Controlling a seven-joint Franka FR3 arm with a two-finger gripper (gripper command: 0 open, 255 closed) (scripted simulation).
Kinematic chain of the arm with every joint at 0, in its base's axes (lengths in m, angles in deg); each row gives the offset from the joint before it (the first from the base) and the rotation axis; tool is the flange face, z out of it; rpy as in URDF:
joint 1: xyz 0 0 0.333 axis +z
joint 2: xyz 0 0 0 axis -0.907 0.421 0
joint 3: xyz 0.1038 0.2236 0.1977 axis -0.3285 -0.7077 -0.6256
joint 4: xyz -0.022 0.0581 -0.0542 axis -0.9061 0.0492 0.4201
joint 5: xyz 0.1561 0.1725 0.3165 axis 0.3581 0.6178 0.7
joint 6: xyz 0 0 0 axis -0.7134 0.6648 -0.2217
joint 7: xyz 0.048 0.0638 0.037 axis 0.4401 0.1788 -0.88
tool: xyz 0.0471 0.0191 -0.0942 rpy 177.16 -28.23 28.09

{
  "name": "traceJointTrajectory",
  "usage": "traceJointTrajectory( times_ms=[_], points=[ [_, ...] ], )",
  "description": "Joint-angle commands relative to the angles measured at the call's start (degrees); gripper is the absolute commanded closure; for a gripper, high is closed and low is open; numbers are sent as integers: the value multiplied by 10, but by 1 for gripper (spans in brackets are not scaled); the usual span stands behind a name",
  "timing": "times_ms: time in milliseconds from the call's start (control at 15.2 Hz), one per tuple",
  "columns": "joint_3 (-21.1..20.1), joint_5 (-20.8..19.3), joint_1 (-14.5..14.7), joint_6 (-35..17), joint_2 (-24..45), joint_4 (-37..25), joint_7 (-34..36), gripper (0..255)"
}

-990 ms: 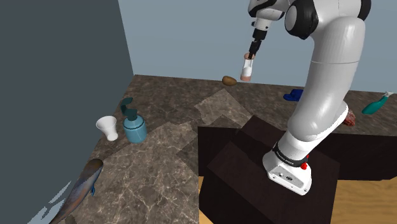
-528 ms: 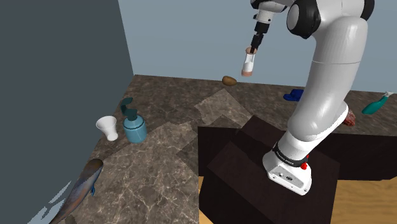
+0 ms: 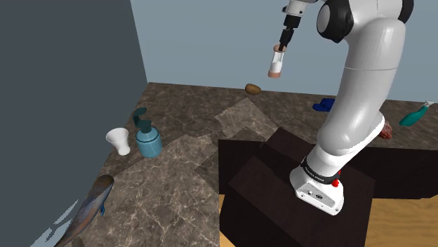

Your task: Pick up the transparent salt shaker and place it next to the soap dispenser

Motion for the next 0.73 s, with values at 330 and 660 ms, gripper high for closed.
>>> traceJointTrajectory(
  times_ms=[330,660],
  points=[
    [1,3,-9,56,6,-63,5,255],
    [-8,-31,51,24,-68,27,61,255]
  ],
)
